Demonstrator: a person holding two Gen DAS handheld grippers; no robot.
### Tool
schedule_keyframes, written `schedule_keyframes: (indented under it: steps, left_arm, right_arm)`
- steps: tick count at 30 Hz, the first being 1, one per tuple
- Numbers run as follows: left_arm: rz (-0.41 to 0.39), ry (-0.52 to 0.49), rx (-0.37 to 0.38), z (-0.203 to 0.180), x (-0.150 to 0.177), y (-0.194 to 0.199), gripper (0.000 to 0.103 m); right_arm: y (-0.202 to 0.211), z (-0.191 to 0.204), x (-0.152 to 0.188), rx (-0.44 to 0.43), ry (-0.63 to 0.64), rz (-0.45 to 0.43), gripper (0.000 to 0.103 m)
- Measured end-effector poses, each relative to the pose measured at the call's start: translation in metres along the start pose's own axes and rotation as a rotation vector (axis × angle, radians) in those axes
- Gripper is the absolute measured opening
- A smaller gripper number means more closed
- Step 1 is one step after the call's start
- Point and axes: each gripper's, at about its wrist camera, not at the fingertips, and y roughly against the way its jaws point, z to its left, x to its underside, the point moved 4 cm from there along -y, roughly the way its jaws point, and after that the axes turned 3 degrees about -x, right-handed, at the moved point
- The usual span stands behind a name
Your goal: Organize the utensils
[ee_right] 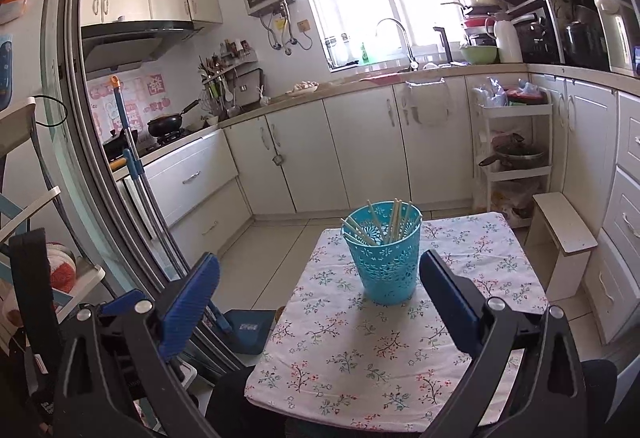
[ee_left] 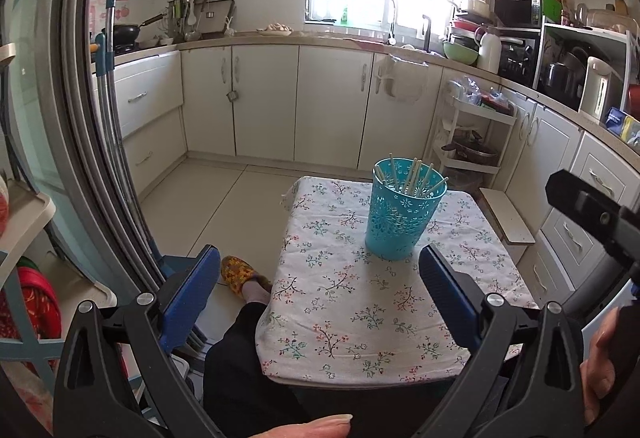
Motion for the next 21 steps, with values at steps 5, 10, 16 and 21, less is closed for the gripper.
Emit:
schedule_keyframes:
  steps: [5,10,16,21]
  left_arm:
    - [-0.002,-0.004,0.002,-0.0002,0.0001,0.0034,0.095]
    - [-0.007,-0.003,0.002,-0.0016,-0.0003,0.0051,0.095]
    - [0.000,0.005,0.000,0.0012,-0.0007,0.0030,0.095]
    - [-0.002,0.006,-0.001,0.0019,-0.0005,0.0029,0.095]
  right_arm:
    - [-0.0013,-0.0031,0.0025,0.006,-0.013,0.012,0.096]
    - [-0.0022,-0.0031,0.0040,0.008,-0.011,0.019,0.096]
    - [-0.0030,-0.0035,0.0043,0.009,-0.011,0.024,0.096]
    - [-0.0033,-0.0038,0.0048,0.010,-0.009,0.029,0.096]
